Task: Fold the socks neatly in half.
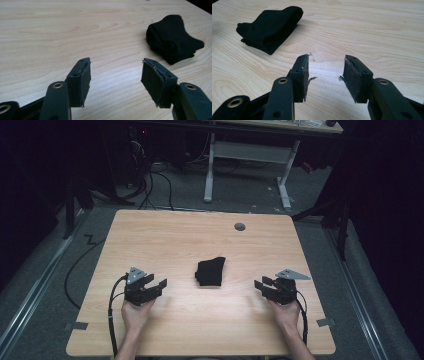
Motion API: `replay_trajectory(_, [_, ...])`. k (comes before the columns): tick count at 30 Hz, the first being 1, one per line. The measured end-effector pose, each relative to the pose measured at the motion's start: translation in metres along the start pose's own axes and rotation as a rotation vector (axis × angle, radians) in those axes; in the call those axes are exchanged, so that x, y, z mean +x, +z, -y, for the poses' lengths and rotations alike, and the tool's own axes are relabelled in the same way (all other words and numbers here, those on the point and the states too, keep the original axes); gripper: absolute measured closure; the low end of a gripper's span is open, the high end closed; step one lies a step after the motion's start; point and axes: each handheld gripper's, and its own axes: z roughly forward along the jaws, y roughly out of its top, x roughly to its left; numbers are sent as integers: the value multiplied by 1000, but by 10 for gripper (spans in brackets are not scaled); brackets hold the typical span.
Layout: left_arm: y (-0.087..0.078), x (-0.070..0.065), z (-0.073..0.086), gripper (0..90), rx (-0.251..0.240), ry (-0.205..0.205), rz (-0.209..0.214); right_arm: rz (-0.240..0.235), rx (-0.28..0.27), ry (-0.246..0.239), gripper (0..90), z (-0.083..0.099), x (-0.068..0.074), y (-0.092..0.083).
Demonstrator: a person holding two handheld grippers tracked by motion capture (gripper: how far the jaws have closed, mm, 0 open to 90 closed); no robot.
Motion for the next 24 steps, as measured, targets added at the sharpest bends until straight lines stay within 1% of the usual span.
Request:
replay_trajectory(5, [-1, 3, 4, 407, 15, 6, -20, 14, 2, 7, 556, 3, -3, -2])
replay_trajectory(7, [-1, 5, 6, 408, 22, 2, -25, 18, 10, 10, 550, 5, -5, -2])
replay_trajectory(13, [-1, 7, 9, 407, 33, -3, -41, 38, 19, -3, 547, 8, -7, -5])
replay_trajectory(17, [1, 10, 12, 407, 48, 1, -56, 50, 31, 6, 544, 12, -10, -4])
replay_trajectory(22, [2, 11, 14, 407, 67, 22, -85, 73, 41, 9, 536, 16, -14, -5])
replay_trajectory(24, [3, 12, 15, 406, 71, 22, -94, 84, 47, 10, 532, 18, -16, -5])
